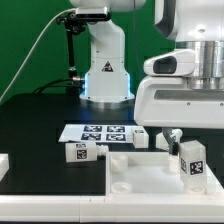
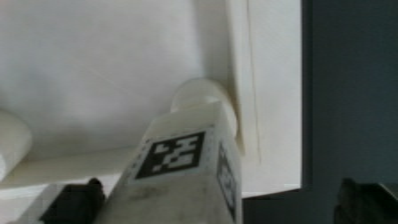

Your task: Assemble one leg

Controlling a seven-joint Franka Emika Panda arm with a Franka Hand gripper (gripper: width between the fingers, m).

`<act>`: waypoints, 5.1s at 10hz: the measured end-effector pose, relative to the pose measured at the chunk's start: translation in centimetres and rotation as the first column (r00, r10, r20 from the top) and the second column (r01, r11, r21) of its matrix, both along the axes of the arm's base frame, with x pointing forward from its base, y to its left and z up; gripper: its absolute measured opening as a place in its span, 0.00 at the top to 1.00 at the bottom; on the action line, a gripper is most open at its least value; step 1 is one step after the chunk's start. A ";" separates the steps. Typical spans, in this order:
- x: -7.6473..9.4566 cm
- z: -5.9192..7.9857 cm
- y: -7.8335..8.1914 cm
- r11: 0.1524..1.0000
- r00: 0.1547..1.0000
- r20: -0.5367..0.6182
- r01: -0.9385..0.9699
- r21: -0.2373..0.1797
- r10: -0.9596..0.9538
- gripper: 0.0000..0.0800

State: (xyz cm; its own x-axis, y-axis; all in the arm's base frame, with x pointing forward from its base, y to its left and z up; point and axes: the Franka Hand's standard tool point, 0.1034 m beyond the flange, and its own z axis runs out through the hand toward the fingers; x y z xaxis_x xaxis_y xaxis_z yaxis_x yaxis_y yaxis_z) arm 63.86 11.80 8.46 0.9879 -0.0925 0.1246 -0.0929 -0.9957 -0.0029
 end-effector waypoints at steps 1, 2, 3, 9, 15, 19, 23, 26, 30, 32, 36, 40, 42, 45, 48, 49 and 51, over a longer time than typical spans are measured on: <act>0.0 0.0 0.0 1.000 1.000 0.000 0.010 0.001 -0.010 0.19; 0.0 0.0 0.0 1.000 1.000 0.000 0.012 0.001 -0.012 0.30; 0.0 0.0 0.0 0.999 0.999 0.001 0.041 0.005 -0.041 0.47; -0.1 -0.1 -0.3 0.899 0.901 -0.011 0.434 0.057 -0.434 0.64; -0.2 -0.4 0.0 0.141 0.165 -0.181 0.980 0.139 -0.969 0.64; -0.3 -0.4 0.2 0.152 0.175 -0.178 0.979 0.139 -0.968 0.37; -0.5 -0.8 0.3 0.743 0.755 -0.073 0.655 0.138 -0.652 0.19; -0.4 -0.8 0.2 0.843 0.852 -0.052 0.523 0.128 -0.520 0.19; 0.1 -1.0 -1.0 0.979 0.982 -0.012 0.189 0.080 -0.189 0.22; 0.1 -1.0 -1.1 0.973 0.977 -0.014 0.213 0.083 -0.213 0.44; 0.0 -1.1 -1.0 0.853 0.860 -0.042 0.509 0.113 -0.508 0.64; -0.1 -1.2 -0.8 0.349 0.365 -0.135 0.928 0.128 -0.921 0.64; 0.2 -1.1 -0.4 0.069 0.086 -0.173 0.992 0.103 -0.981 0.64; 0.0 -1.2 -0.4 0.133 0.149 -0.160 0.985 0.106 -0.976 0.54; -0.2 -1.5 -0.8 0.634 0.640 -0.114 0.769 0.087 -0.760 0.21; -0.2 -1.3 -0.3 0.656 0.661 -0.107 0.750 0.086 -0.742 0.20; -0.2 -1.4 -0.4 0.759 0.763 -0.093 0.646 0.080 -0.640 0.19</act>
Offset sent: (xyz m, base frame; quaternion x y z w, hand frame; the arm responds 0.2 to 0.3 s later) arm 0.0000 0.0000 0.0000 0.0000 0.0000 0.1938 0.9810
